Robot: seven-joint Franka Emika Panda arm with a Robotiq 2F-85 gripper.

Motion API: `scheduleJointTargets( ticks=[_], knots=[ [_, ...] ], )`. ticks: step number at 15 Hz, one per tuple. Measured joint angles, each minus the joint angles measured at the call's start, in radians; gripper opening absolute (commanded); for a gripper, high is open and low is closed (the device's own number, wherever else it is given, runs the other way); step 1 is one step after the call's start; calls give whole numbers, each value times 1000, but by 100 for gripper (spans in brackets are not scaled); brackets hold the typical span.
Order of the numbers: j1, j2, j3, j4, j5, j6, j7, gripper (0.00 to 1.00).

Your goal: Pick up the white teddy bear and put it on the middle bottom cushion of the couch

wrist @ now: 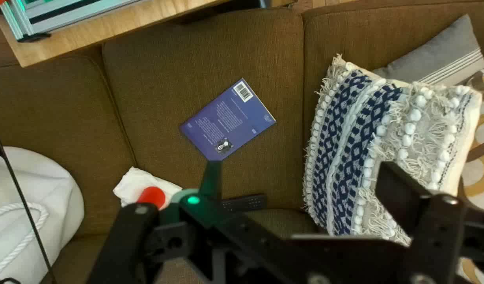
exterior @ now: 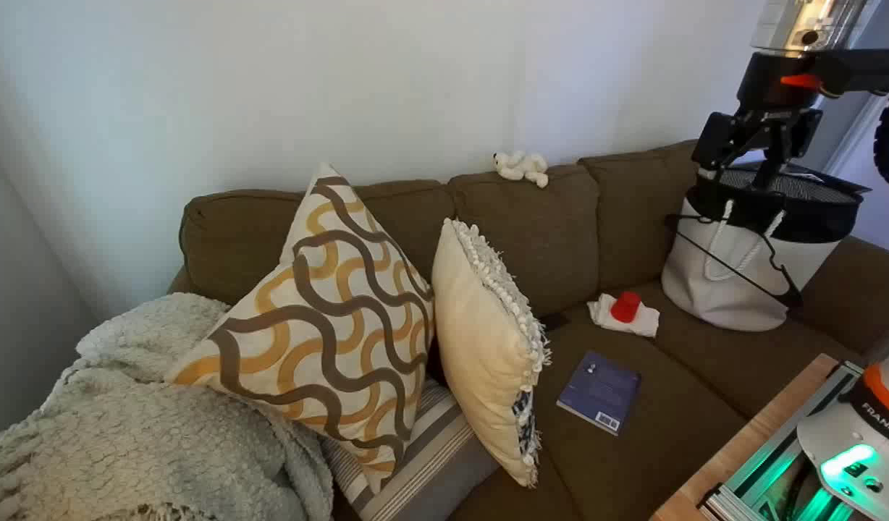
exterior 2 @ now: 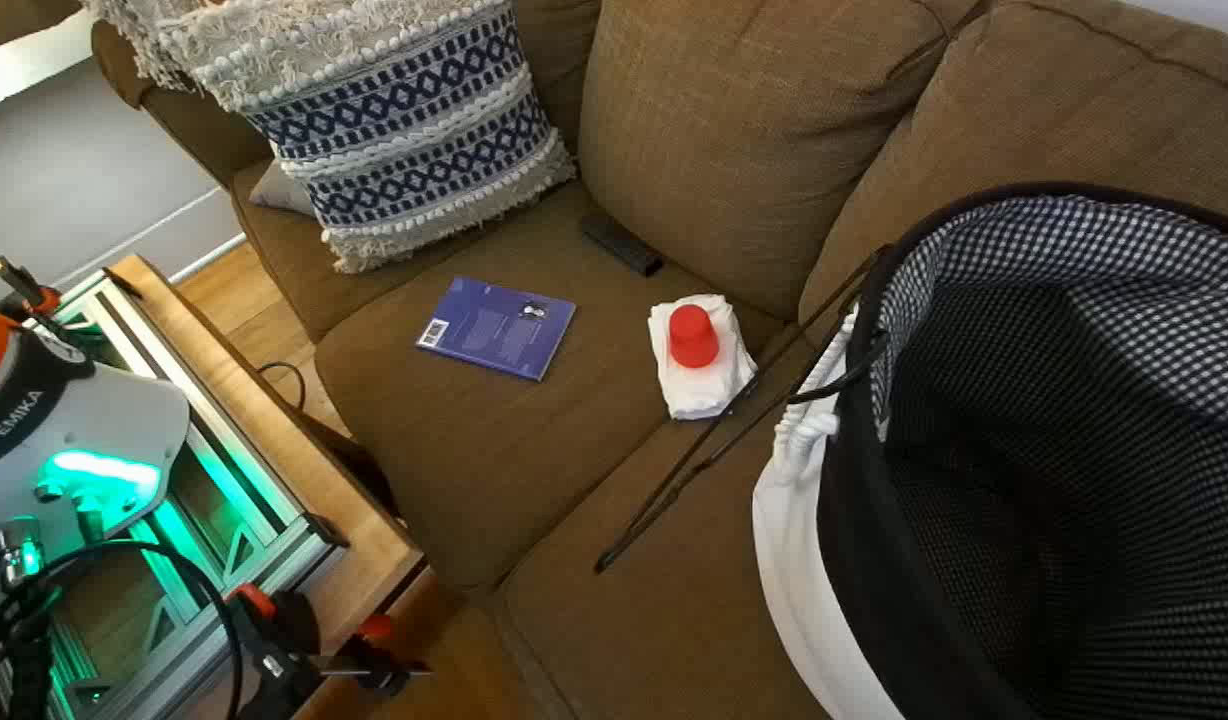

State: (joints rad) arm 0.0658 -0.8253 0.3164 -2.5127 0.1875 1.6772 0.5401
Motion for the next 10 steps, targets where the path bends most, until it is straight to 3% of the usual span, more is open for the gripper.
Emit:
scheduleJointTargets(
  ticks=[4, 10],
  knots=[
    [-28, -3, -30, -9, -40, 0, -10, 100],
    [-216, 63, -207, -74, -164, 84, -78, 100]
  ],
)
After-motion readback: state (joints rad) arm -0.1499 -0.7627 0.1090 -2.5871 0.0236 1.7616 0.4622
